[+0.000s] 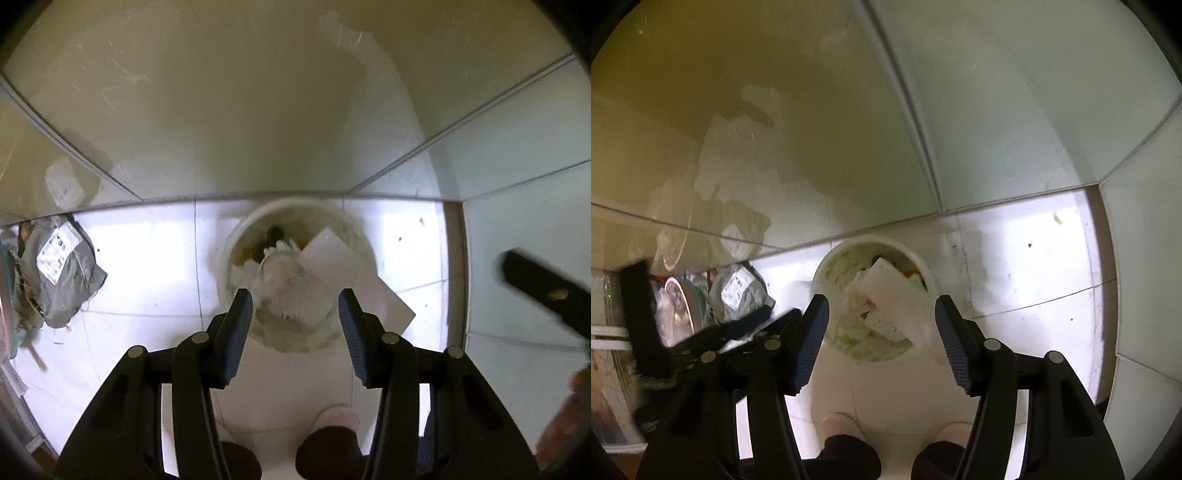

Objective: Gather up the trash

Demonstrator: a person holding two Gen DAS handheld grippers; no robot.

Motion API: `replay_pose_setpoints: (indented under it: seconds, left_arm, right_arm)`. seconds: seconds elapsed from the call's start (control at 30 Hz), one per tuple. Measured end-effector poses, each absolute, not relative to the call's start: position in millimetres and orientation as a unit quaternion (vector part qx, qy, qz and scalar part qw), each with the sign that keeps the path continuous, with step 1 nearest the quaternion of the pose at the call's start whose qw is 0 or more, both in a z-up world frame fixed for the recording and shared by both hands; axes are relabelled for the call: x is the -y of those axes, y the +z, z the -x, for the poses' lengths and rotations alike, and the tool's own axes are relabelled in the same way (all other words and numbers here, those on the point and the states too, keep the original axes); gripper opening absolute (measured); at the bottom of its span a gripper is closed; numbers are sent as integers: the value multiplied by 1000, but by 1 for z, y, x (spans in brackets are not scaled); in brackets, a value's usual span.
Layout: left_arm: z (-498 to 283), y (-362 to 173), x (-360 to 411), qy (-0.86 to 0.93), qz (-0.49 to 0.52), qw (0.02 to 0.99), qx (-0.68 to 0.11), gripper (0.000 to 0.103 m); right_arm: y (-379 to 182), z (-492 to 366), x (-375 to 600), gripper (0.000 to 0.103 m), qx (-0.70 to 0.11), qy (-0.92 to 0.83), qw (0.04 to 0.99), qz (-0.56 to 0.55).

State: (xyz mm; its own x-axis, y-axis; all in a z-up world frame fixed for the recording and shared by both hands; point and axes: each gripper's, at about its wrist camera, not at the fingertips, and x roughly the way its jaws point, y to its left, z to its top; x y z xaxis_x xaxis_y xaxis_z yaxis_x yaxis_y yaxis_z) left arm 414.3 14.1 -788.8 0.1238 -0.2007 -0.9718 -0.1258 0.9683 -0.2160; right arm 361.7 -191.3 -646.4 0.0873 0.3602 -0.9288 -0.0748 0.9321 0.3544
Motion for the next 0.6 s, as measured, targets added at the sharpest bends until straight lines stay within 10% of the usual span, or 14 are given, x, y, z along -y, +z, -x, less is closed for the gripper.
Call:
replay_pose_setpoints:
  seconds: [0.27,0.6]
  left_arm:
    - [-400,-700,-7,-24,88,758,-645,48]
    - [-346,-396,10,-10,57,839,-541,48]
  right_arm:
    - [-569,-354,190,56,-642,152,742,-119]
    - [-310,-333,207,56,-554,203,804,-71]
